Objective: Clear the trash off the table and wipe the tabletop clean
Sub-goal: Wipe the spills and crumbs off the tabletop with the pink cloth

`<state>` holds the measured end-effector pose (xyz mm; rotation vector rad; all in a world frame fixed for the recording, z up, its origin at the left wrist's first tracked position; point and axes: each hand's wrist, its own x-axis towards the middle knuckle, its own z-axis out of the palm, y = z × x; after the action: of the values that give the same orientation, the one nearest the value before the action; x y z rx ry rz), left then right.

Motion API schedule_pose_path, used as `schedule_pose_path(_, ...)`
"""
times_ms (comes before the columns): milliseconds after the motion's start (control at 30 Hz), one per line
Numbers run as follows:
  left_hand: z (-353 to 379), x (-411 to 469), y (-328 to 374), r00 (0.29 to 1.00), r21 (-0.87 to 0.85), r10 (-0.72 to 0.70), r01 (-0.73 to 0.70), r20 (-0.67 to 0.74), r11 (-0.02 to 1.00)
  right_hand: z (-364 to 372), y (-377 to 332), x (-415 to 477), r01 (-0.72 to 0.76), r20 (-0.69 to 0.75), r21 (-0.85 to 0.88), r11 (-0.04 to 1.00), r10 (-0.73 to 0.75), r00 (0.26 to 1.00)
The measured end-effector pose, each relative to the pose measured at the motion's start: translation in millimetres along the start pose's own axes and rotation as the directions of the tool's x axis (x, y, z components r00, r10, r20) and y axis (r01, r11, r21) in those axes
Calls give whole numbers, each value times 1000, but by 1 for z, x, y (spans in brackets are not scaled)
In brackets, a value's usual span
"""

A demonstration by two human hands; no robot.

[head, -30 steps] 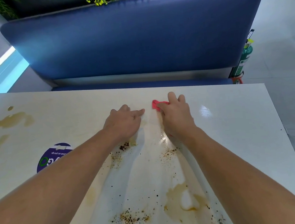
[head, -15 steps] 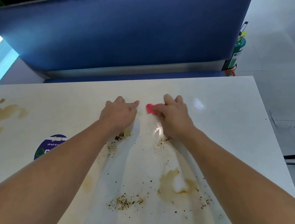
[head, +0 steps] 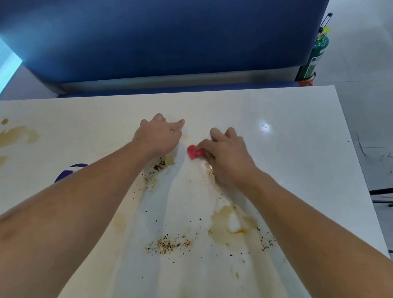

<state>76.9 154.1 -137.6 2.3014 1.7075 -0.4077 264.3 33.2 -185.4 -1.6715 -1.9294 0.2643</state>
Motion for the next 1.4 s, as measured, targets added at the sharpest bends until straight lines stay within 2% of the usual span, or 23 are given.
schedule_pose_path(67, -3, -1, 2, 1000, 8, 4, -4, 17, 1000, 1, -9, -28, 94, 35, 25, 995, -95, 995)
schedule_pose_path(133, -7, -4, 1, 998, -31, 22, -20, 56, 999, -6, -3, -47, 87, 39, 25, 996, -88, 995)
schedule_pose_path(200, -9, -12, -4, 996, -154, 44, -32, 75, 988, -17, 11, -51, 6, 12, -2, 1000, -6, 1000)
schedule_pose_path(300, 0, -40, -12, 997, -319, 72, -77, -28, 945, -25, 25, -30, -176, -7, -34, 984, 176, 984)
schedule_pose_path(367, 11, -61, -8, 996, -260, 86, -89, -22, 962, -21, 12, -19, -229, 19, -18, 973, 230, 973)
schedule_pose_path(467, 18, -79, -1, 994, -127, 70, -60, 82, 990, -11, -22, -36, -95, 103, 3, 995, 95, 990)
schedule_pose_path(567, 17, -85, 2, 996, -108, 38, -29, 86, 994, -17, -23, -70, -30, 129, 14, 999, 28, 991)
schedule_pose_path(633, 17, -89, 1, 995, -127, 10, 2, 94, 992, -30, -6, -74, -71, 106, -20, 997, 73, 992)
schedule_pose_path(733, 20, -95, -8, 989, -165, -99, 117, 112, 979, -39, 13, -54, -208, 97, -77, 975, 215, 972)
schedule_pose_path(833, 27, -99, -12, 976, -160, -190, 206, 110, 965, -28, -7, -33, -256, 128, -101, 961, 268, 955)
schedule_pose_path(933, 27, -98, -11, 980, -197, -185, 196, 72, 961, -13, -40, -46, -144, 177, -51, 988, 151, 973)
schedule_pose_path(1033, 22, -98, -16, 988, -190, -137, 149, 77, 970, -17, -42, -72, -61, 185, -25, 998, 65, 981)
schedule_pose_path(1100, 22, -103, -20, 989, -147, -107, 120, 98, 982, -28, -28, -72, -81, 175, -53, 995, 89, 981)
schedule_pose_path(1267, 26, -106, -27, 989, -68, -74, 84, 129, 994, -24, -18, -29, -282, 126, -135, 950, 299, 946)
schedule_pose_path(1333, 25, -104, -26, 989, -47, -75, 81, 124, 996, -13, -38, -27, -248, 154, -108, 963, 262, 953)
schedule_pose_path(1400, 25, -104, -25, 989, -36, -77, 82, 123, 996, -3, -57, -42, -156, 202, -55, 986, 164, 966)
